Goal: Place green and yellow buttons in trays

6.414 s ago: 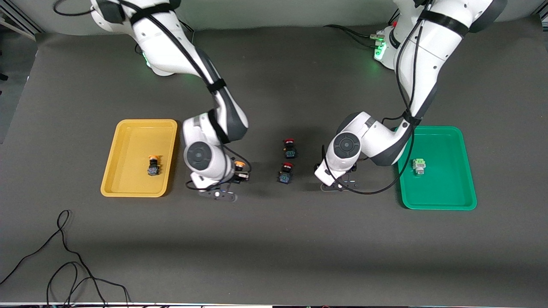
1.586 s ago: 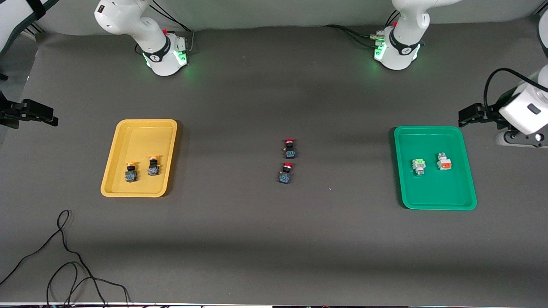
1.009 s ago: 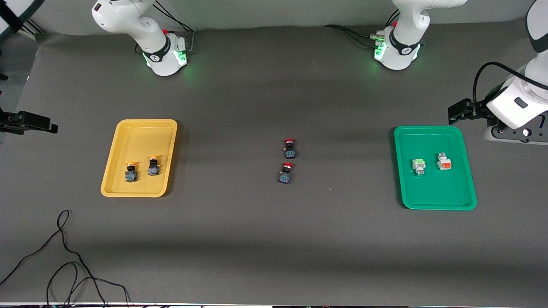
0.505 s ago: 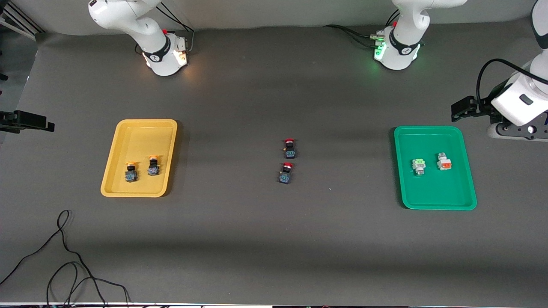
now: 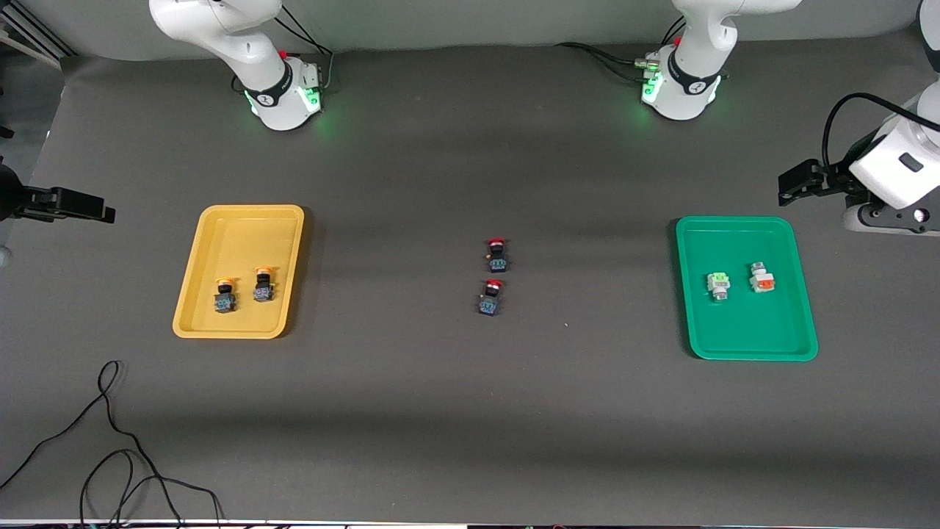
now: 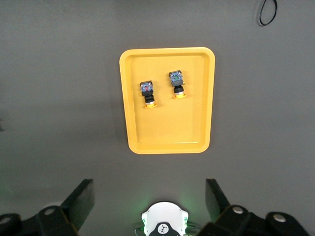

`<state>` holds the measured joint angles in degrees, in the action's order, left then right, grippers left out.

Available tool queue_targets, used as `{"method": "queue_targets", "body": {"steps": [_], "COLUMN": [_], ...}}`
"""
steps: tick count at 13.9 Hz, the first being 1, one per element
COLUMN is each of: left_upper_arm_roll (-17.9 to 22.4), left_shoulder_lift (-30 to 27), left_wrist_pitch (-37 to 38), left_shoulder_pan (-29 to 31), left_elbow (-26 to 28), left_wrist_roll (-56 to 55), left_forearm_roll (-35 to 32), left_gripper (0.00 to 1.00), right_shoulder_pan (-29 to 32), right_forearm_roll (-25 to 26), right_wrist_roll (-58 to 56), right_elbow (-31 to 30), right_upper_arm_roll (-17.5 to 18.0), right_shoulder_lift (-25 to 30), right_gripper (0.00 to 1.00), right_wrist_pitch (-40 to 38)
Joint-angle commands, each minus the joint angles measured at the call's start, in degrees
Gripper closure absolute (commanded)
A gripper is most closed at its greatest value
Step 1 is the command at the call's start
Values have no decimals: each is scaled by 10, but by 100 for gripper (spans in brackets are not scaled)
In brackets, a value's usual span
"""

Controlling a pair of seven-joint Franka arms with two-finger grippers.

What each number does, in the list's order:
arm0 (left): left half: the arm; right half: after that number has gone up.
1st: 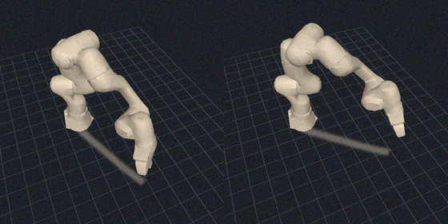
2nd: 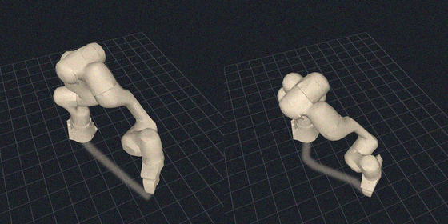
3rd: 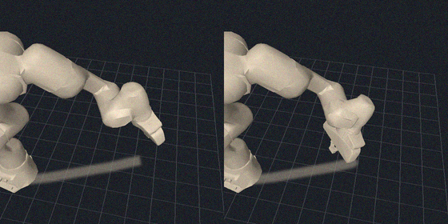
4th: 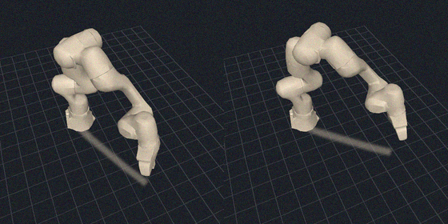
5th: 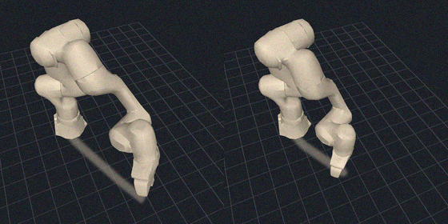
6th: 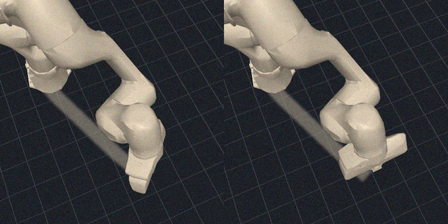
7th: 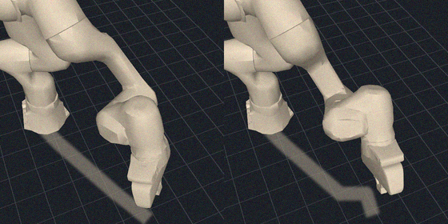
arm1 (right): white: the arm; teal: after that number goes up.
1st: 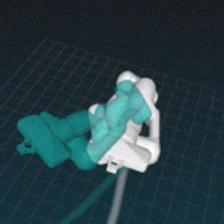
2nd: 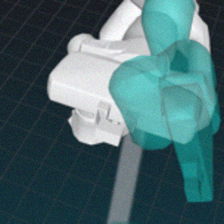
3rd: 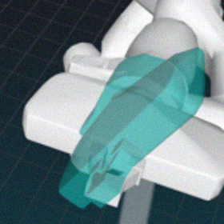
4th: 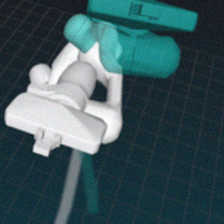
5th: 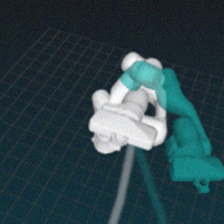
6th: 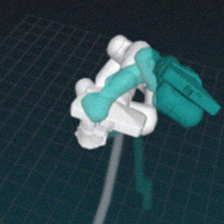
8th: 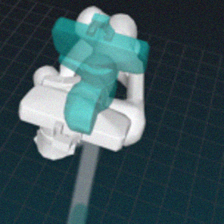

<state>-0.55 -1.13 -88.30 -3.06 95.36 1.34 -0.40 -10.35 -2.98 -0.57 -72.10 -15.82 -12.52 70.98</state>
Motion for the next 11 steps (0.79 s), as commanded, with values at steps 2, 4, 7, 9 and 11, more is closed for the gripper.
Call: {"method": "queue_targets", "body": {"steps": [2, 4, 7, 9, 11], "left_upper_arm_roll": [5, 5, 6, 7, 6], "left_shoulder_lift": [-5, -4, 0, 2, 3], "left_wrist_pitch": [12, 12, 11, 10, 10], "left_shoulder_pan": [-8, -8, -7, -6, -6], "left_elbow": [-10, -12, -18, -18, -22], "left_wrist_roll": [-5, -5, 1, 1, 1], "left_forearm_roll": [-6, -6, -6, -6, -6], "left_gripper": [0, 0, 0, 0, 0], "right_shoulder_pan": [94, 107, 132, 139, 145], "right_forearm_roll": [62, 57, 57, 69, 67], "right_wrist_roll": [52, 65, 65, 65, 65], "right_elbow": [-29, -63, -161, -166, -168], "right_upper_arm_roll": [147, 155, 180, 197, 199], "right_shoulder_lift": [40, 64, 139, 146, 150], "right_gripper": [0, 0, 0, 0, 0], "right_wrist_pitch": [1, 21, 92, 94, 95]}}
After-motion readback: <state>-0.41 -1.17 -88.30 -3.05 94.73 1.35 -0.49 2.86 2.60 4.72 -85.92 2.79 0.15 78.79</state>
